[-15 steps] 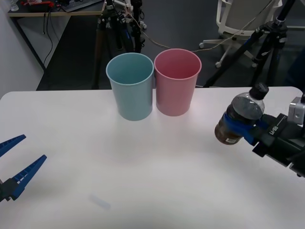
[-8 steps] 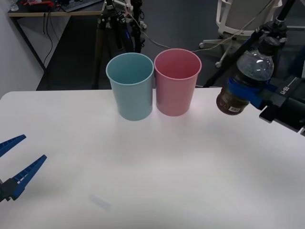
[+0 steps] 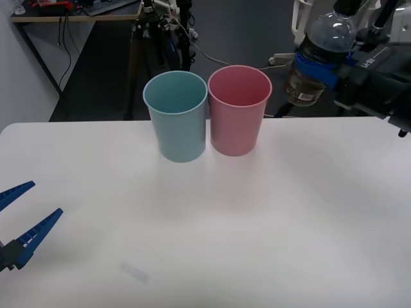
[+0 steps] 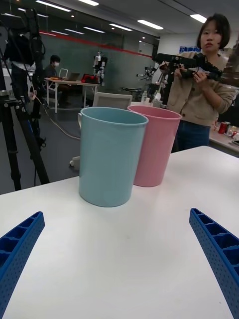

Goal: Grasp the object on the table and drop it into the matching bin: aluminum can to the light blue bin, PET bottle to the pink bin.

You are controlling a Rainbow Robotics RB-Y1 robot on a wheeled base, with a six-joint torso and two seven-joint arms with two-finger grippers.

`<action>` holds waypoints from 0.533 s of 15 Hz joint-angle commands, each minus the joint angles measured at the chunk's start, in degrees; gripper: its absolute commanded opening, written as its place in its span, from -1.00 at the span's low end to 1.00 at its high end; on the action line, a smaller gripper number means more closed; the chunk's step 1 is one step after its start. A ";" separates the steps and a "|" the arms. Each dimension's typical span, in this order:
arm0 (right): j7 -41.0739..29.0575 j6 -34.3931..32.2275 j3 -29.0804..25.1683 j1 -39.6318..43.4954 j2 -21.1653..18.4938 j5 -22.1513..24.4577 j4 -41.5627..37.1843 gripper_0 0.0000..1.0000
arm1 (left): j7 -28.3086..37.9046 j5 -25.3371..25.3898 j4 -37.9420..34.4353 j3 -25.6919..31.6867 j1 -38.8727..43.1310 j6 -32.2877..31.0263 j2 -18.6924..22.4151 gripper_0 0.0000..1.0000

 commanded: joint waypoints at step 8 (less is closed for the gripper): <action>-3.77 -0.03 20.56 -26.04 12.56 0.27 21.82 -1.00 | 0.00 0.00 -0.01 0.00 0.00 0.00 0.00 1.00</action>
